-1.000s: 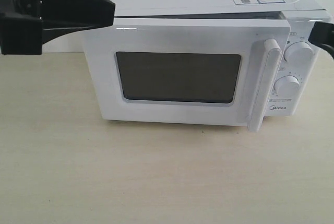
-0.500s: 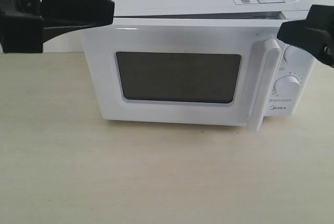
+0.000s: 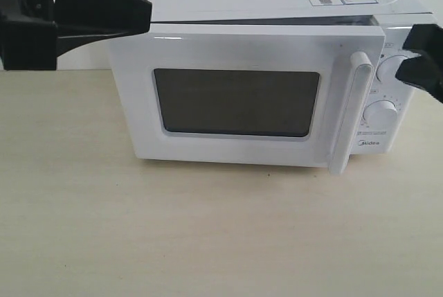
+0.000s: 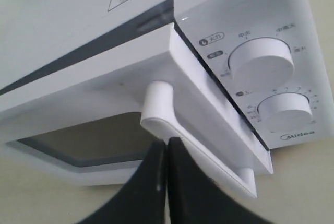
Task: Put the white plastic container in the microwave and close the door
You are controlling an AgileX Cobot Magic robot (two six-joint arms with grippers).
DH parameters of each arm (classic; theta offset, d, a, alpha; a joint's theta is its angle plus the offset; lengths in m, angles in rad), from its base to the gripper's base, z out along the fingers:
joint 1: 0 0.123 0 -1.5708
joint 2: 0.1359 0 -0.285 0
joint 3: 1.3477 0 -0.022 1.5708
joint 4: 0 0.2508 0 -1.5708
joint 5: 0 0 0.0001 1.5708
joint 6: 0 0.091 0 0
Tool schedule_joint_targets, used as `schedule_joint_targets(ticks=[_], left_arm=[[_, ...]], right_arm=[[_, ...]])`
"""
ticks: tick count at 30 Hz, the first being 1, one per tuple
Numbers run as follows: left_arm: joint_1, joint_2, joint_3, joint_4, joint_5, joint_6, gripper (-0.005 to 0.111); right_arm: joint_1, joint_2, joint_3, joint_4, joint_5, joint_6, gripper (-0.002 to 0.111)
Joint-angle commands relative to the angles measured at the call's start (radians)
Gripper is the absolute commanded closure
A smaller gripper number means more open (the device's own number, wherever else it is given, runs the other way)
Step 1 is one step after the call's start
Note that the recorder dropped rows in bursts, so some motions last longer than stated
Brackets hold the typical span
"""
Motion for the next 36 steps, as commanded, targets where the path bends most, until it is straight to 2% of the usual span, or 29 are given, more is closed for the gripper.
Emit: schedule_joint_targets(ticks=[1,9,14,29,36], left_arm=[[-0.003,-0.005,0.005,-0.015,-0.001,-0.009,0.103],[-0.003,-0.005,0.005,-0.015,-0.001,-0.009,0.103],[-0.003,-0.005,0.005,-0.015,-0.001,-0.009,0.103],[-0.003,-0.005,0.005,-0.015,-0.021,-0.009,0.103],[-0.003,-0.005,0.005,-0.015,-0.021,-0.009,0.103]], right_arm=[[0.135,-0.004,-0.005,-0.196,-0.083,0.124,0.108],[0.409,-0.001,0.052,-0.468,-0.361,0.405,0.108],[0.504,0.044,0.114,-0.626,-0.567,0.547,0.108],[0.513,0.383,0.133,-0.648,-1.012,0.574,0.108],[0.513,0.510,0.021,-0.621,-1.041,0.545,0.108]])
